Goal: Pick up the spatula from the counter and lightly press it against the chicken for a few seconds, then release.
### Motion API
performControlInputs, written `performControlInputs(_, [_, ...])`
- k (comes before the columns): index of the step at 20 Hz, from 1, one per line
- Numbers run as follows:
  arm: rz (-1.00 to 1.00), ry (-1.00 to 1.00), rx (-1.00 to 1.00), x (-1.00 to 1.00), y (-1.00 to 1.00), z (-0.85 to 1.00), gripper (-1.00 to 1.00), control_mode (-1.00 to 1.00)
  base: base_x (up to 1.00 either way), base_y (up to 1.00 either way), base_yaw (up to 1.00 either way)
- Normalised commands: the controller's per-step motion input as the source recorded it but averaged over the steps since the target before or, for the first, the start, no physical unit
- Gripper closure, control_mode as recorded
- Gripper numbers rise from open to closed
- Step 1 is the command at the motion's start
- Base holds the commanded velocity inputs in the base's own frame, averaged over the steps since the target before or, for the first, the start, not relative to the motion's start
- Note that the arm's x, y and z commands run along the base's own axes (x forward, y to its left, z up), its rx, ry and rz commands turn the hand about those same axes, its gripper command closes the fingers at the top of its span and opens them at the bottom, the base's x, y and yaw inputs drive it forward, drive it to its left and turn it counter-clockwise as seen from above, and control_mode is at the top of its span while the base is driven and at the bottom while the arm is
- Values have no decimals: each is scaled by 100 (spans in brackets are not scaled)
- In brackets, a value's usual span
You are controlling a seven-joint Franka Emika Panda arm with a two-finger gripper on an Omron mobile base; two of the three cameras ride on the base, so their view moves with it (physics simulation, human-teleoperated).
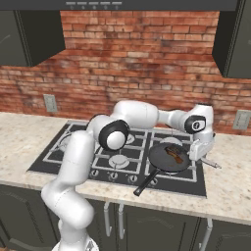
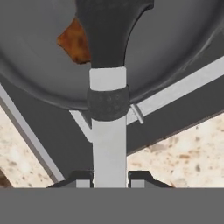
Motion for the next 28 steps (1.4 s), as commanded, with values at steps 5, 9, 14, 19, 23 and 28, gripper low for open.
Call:
performControlInputs(5, [0, -2, 0, -2, 11, -3, 100, -100, 0, 0, 0])
performControlInputs(9, [2, -15, 0, -24, 11, 27, 100, -100, 0, 0, 0])
performControlInputs(14, [6, -17, 0, -46, 9, 48, 100, -100, 0, 0, 0])
performControlInputs(19, [6, -18, -1, -51, 28, 54, 100, -100, 0, 0, 0])
performControlInputs(23, [6, -23, -4, -50, 47, 58, 100, -100, 0, 0, 0])
performControlInputs(28, [4, -23, -7, -39, 65, 54, 100, -100, 0, 0, 0])
